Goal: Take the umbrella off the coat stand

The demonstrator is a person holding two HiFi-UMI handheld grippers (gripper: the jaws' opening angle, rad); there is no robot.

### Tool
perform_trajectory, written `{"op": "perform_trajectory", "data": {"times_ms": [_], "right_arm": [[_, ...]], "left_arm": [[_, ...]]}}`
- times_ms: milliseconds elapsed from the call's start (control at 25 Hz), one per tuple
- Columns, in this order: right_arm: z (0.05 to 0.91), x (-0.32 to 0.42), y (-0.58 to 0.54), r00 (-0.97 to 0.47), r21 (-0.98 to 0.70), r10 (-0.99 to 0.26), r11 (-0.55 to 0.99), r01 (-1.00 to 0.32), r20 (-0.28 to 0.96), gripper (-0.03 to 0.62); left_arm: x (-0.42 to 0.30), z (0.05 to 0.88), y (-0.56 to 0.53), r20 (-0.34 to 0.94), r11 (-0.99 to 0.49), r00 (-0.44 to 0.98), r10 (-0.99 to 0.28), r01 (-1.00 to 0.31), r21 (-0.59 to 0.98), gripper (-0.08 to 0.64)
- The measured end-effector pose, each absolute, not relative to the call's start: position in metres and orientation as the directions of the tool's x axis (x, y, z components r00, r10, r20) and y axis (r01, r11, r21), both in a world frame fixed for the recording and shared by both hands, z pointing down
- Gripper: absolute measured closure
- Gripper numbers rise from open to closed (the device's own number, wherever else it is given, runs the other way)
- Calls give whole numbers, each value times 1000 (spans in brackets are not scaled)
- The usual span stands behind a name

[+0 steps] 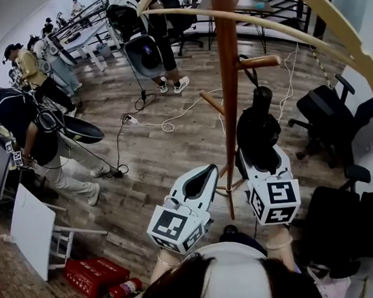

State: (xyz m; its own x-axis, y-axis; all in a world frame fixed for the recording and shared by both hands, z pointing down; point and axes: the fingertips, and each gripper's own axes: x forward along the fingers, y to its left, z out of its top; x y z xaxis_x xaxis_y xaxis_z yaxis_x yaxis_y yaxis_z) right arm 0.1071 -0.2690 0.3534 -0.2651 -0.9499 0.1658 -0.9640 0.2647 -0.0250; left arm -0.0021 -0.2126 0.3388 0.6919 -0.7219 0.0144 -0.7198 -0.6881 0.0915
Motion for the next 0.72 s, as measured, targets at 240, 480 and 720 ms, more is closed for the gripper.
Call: {"op": "perform_trajectory", "data": {"times_ms": [240, 480, 720], "right_arm": [[344, 110, -263, -254, -19, -956, 254, -967, 148, 339], [339, 117, -259, -239, -19, -961, 239, -971, 142, 339], [329, 124, -256, -221, -16, -968, 221, -975, 122, 339]], "left_arm": [[-5, 338, -206, 8, -684, 687, -726, -723, 98, 551], [-3, 334, -201, 6, -690, 693, -720, -717, 99, 551], [-1, 332, -199, 1, -695, 699, -715, -712, 100, 551]]}}
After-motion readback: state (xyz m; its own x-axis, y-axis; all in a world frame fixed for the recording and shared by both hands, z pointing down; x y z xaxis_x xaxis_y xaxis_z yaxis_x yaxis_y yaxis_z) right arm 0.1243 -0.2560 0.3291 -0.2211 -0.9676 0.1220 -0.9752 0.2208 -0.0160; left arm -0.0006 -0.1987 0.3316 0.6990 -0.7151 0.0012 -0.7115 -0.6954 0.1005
